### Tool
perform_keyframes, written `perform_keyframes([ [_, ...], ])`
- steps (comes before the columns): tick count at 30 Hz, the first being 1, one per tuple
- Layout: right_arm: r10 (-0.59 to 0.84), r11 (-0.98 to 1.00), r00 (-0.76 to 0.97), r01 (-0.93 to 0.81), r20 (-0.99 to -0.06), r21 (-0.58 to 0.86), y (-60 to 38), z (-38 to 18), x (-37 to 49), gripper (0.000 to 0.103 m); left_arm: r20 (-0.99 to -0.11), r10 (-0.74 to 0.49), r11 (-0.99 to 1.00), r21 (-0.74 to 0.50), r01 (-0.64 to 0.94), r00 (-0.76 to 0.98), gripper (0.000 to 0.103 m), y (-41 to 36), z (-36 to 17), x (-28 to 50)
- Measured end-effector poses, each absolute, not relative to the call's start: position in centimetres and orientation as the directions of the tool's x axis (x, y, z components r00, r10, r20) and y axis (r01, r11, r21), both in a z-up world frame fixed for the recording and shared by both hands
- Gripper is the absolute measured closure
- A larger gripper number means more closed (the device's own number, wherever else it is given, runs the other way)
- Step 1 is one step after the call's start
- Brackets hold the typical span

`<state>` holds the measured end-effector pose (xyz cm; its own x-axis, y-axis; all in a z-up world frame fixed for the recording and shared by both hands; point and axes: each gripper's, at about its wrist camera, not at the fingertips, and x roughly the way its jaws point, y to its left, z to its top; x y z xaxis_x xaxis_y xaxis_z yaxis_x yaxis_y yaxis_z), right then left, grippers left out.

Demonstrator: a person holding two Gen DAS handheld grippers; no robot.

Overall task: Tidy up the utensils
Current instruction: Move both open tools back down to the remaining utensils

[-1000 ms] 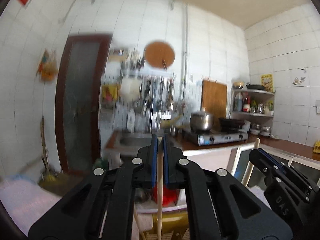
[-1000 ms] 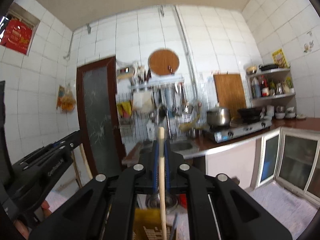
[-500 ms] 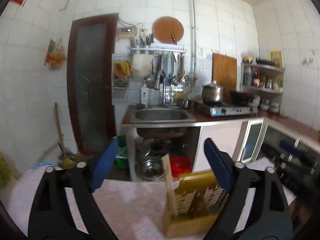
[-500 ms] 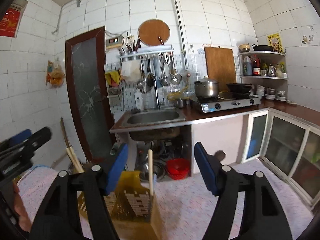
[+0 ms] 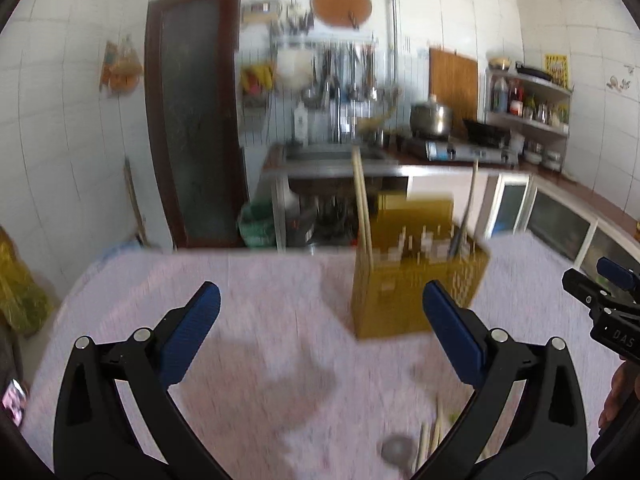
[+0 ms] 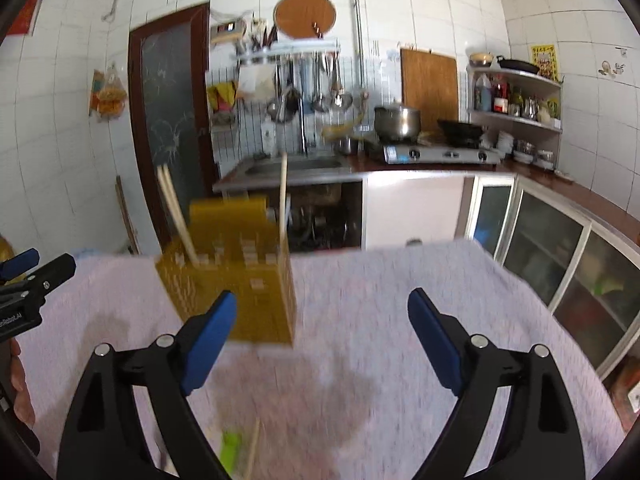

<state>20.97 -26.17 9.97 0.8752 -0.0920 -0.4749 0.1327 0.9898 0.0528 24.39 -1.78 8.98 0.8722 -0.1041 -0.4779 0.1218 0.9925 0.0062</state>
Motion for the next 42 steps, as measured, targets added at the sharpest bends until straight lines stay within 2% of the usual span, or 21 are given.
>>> perform_keyframes([
  [6,-0.07,0.989,0.822,0.133,-0.565,0.071,-25.8,5.5,20.0,0.017,-0.591,-0.094,0.995,-0.027,0.096,0.801,0.005,-0.7,3.5,24.1],
  [9,-0.062,0.988,0.801,0.132,-0.596,0.074,-25.5,3.7,19.7,0.017,-0.621,-0.074,0.997,-0.034,0.067,0.78,0.005,-0.2,1.5,24.0],
  [15,-0.068,0.989,0.77,0.137,-0.634,0.059,-24.8,1.1,19.5,0.017,-0.66,-0.066,0.998,-0.052,0.042,0.749,0.005,0.3,-1.4,23.7],
  [31,-0.043,0.996,0.684,0.089,-0.728,0.025,-21.9,-1.5,21.0,0.019,-0.724,-0.045,0.998,-0.004,0.061,0.688,0.005,-1.2,-4.4,23.9],
  [34,-0.041,0.997,0.664,0.077,-0.746,0.014,-21.3,-1.8,21.2,0.03,-0.724,-0.047,0.998,-0.005,0.064,0.688,0.005,-1.2,-4.4,23.8],
  [36,-0.047,0.997,0.641,0.076,-0.766,0.002,-20.9,-2.3,21.5,0.044,-0.726,-0.047,0.998,-0.004,0.064,0.686,0.005,-1.1,-4.3,23.9],
  [39,-0.038,0.998,0.629,0.066,-0.776,0.005,-20.5,-2.4,22.0,0.055,-0.725,-0.043,0.998,-0.002,0.06,0.688,0.005,-1.1,-4.2,23.8],
  [42,-0.027,0.998,0.624,0.062,-0.781,0.016,-20.2,-2.5,22.5,0.07,-0.732,-0.045,0.998,-0.012,0.054,0.68,0.005,-1.0,-4.1,24.0],
])
